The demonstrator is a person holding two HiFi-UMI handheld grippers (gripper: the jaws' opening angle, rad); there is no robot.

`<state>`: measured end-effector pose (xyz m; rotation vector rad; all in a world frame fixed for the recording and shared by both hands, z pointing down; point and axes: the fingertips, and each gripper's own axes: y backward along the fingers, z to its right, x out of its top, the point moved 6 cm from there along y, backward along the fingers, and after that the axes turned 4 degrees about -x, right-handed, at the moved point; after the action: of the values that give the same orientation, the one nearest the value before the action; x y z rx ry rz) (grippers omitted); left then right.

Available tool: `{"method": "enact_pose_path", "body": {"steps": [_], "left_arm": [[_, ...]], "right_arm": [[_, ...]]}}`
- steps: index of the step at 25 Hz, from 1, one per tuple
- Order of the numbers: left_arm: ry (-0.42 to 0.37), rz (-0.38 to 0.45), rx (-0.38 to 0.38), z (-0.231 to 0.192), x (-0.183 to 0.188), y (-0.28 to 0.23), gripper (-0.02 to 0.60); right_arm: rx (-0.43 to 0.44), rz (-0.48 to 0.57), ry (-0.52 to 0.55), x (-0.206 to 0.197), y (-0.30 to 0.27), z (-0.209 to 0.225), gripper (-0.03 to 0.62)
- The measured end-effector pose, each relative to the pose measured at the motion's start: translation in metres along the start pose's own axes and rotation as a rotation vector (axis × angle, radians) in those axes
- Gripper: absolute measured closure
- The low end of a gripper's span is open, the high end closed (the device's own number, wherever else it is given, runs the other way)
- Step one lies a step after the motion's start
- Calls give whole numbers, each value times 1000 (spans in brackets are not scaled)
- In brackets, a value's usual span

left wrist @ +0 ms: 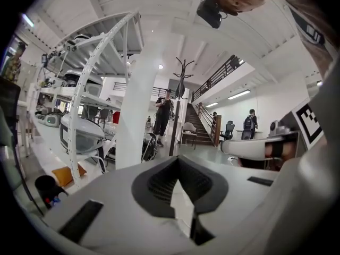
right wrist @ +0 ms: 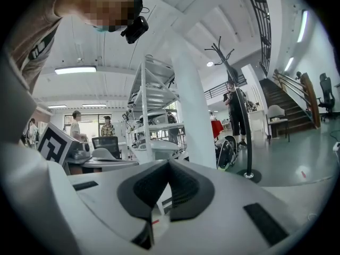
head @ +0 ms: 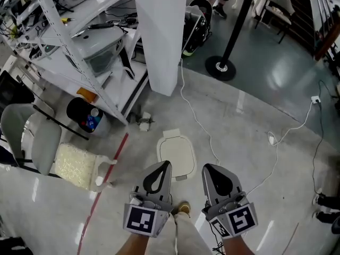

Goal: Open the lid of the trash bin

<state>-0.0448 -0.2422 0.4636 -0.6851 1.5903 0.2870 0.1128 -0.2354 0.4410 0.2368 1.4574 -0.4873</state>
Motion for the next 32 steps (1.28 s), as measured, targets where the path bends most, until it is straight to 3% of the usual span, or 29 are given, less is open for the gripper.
{"method": "enact_pose_path", "body": {"steps": [4, 8, 17, 20, 27, 32], "left_arm": [[13, -6, 7, 2, -14, 3, 584], [10, -13, 6, 1, -31, 4, 584], [20, -39, -6, -7, -66, -1, 584], [7, 12, 5, -13, -77, -2, 584], [24, -70, 9, -17, -118, -3, 584], [32, -107, 8, -19, -143, -2, 584]], "right_arm": [[7, -27, 9, -22, -18, 5, 574], [13, -120, 3, -69, -43, 11, 574], [-27, -456, -68, -225, -86, 29, 574], [-53, -581, -81, -277, -85, 34, 574], [-53, -799, -69, -373, -76, 32, 574], [-35, -919, -59, -419, -64, 25, 574]]}}
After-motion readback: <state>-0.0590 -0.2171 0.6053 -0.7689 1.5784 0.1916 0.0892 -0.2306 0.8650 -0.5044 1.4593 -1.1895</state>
